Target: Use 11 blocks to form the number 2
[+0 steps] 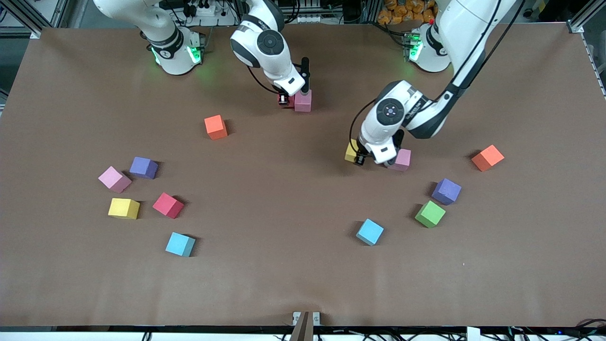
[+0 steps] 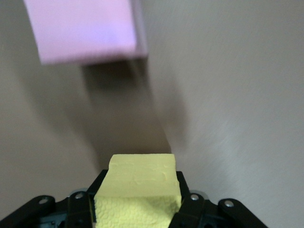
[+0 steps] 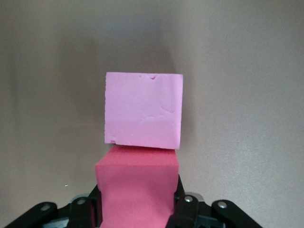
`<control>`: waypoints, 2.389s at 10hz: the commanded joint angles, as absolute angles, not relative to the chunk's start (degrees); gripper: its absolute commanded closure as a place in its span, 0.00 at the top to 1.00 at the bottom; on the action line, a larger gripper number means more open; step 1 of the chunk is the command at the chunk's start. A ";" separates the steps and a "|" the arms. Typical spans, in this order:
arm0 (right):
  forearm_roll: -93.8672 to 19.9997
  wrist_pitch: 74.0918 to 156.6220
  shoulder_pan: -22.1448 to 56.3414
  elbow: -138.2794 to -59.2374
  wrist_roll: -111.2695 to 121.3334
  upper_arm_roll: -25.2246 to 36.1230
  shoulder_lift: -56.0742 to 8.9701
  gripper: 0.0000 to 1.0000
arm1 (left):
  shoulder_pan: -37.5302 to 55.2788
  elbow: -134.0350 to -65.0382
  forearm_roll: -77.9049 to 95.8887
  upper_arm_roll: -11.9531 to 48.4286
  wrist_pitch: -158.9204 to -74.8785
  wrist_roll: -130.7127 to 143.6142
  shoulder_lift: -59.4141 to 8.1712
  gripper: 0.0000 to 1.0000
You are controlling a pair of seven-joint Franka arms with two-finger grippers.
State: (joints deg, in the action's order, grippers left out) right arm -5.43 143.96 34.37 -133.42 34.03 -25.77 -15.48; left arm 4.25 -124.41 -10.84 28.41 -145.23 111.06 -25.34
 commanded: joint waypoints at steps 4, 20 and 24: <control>-4.39 145.81 33.75 -134.91 33.05 -26.46 -15.38 0.50 | -8.24 -124.37 -12.48 28.83 -141.59 108.38 -18.55 0.00; -2.64 149.33 33.23 -134.74 33.05 -26.19 -18.11 0.50 | -9.40 -122.43 -11.60 29.00 -139.31 110.21 -15.30 0.00; -2.64 149.33 33.22 -134.74 32.96 -26.19 -18.19 0.52 | -9.32 -122.34 -11.69 29.00 -138.60 110.13 -15.21 0.00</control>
State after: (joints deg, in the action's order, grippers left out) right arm -3.63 148.82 34.00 -134.50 34.03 -25.62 -18.16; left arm -9.06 -122.23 -11.25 28.54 -139.76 109.11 -16.31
